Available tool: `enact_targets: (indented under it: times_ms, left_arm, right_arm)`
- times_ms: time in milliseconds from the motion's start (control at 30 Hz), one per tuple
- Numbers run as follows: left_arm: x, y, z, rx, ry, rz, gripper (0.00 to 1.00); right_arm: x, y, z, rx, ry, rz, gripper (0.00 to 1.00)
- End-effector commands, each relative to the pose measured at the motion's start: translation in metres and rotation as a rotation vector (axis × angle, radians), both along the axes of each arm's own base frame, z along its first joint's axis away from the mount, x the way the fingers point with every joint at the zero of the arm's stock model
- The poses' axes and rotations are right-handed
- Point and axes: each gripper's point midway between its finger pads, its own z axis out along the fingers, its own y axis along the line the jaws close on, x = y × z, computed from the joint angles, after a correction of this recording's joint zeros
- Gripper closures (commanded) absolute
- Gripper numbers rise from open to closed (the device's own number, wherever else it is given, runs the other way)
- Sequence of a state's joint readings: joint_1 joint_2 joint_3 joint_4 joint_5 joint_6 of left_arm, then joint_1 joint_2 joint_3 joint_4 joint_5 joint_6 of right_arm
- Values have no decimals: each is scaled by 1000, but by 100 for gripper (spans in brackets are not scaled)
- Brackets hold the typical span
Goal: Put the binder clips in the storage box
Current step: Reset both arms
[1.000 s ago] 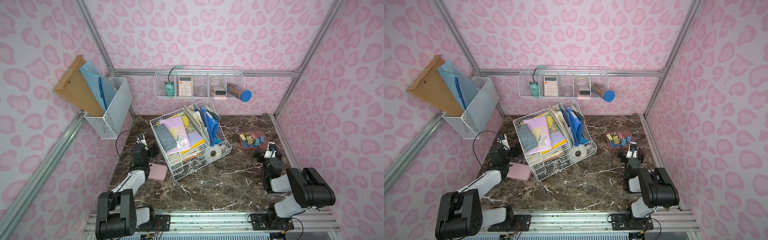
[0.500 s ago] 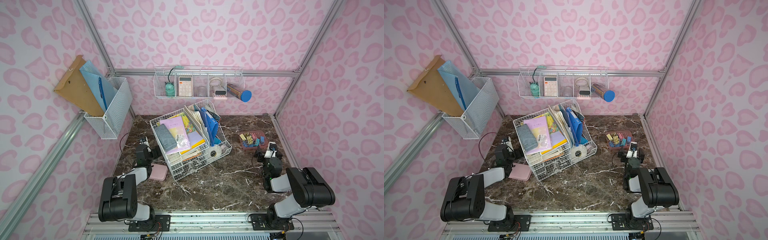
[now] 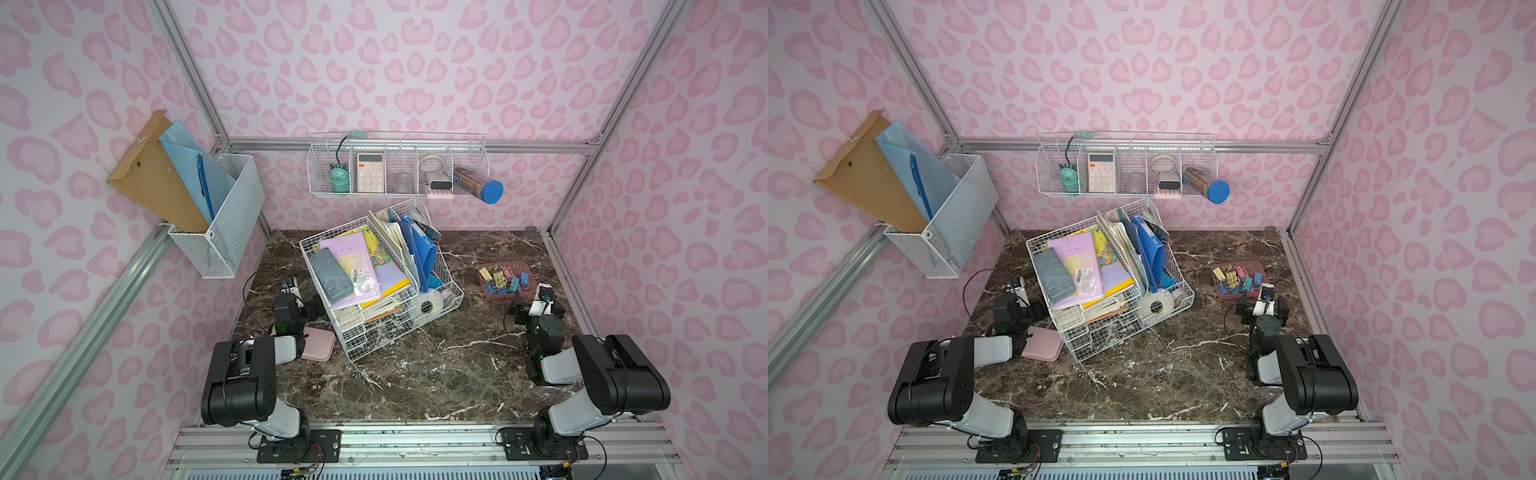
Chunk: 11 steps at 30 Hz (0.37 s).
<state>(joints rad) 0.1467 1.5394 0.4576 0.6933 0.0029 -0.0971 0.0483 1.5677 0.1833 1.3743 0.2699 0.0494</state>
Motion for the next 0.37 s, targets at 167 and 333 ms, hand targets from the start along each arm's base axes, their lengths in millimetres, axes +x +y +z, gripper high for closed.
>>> enact_targets:
  times_ms: [167,333]
  left_arm:
    - [5,-8,8,-16,-30,-37,1]
    - [5,-8,8,-16,-29,-38,1]
  right_arm:
    - [1,-1,6,5,-26,-8,0]
    - [0,-1,7,4,-32,-9,0]
